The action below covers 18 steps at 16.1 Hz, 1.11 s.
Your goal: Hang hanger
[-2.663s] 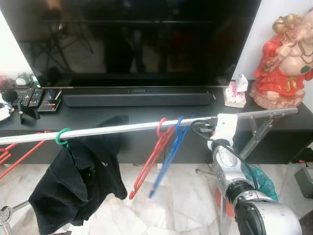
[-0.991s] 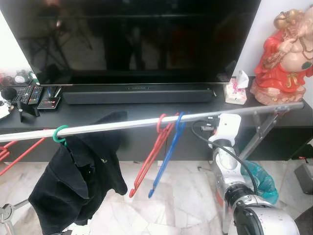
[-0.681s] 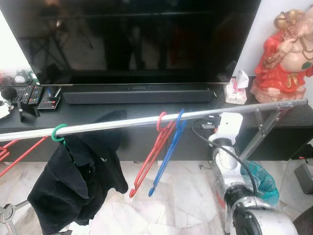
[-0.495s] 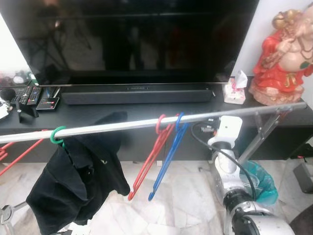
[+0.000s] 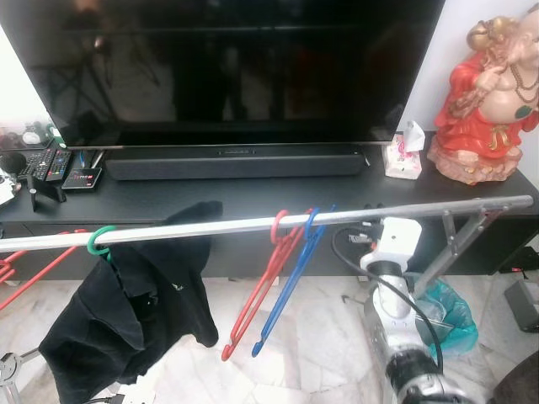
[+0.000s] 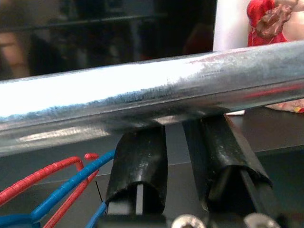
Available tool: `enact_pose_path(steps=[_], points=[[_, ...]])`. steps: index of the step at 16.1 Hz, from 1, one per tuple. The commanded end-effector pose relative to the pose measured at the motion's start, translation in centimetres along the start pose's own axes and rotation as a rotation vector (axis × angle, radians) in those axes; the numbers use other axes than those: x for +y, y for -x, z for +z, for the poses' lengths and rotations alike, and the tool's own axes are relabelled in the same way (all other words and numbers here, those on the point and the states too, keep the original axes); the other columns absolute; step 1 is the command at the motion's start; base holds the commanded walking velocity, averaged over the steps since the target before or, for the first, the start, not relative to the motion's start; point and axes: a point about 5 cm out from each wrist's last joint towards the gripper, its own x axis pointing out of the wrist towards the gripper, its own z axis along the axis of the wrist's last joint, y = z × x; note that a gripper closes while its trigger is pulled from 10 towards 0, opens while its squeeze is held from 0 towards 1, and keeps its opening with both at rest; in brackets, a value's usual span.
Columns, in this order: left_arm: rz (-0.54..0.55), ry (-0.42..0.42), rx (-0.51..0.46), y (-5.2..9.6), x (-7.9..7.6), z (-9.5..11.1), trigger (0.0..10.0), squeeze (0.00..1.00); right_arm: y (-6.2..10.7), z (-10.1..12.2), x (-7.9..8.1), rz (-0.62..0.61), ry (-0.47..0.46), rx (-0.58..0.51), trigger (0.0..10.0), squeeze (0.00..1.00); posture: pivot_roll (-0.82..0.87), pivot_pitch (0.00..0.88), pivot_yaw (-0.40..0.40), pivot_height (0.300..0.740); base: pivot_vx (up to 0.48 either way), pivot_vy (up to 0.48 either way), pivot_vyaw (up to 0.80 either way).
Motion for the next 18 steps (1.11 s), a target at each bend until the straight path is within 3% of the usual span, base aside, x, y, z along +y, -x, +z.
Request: enact_pose_path(steps=[1, 5, 18], points=[[0.007, -0.029, 0.01, 0.1, 0.3, -0.3, 10.0, 0.0, -1.0, 2.9, 0.7, 0.036, -0.004, -0.143, 10.0, 0.0, -0.01, 0.0, 0.019, 0.74, 0.0, 0.0, 0.0], [0.007, -0.033, 0.009, 0.1, 0.3, -0.2, 10.0, 0.0, 0.0, 3.2, 0.7, 0.047, -0.004, -0.153, 10.0, 0.0, -0.01, 0.0, 0.017, 0.74, 0.0, 0.0, 0.0], [0.01, -0.043, 0.007, 0.1, 0.4, -0.2, 10.0, 0.0, 5.1, 3.4, -0.5, 0.072, 0.033, -0.044, 10.0, 0.0, -0.02, 0.0, 0.011, 0.74, 0.0, 0.0, 0.0]])
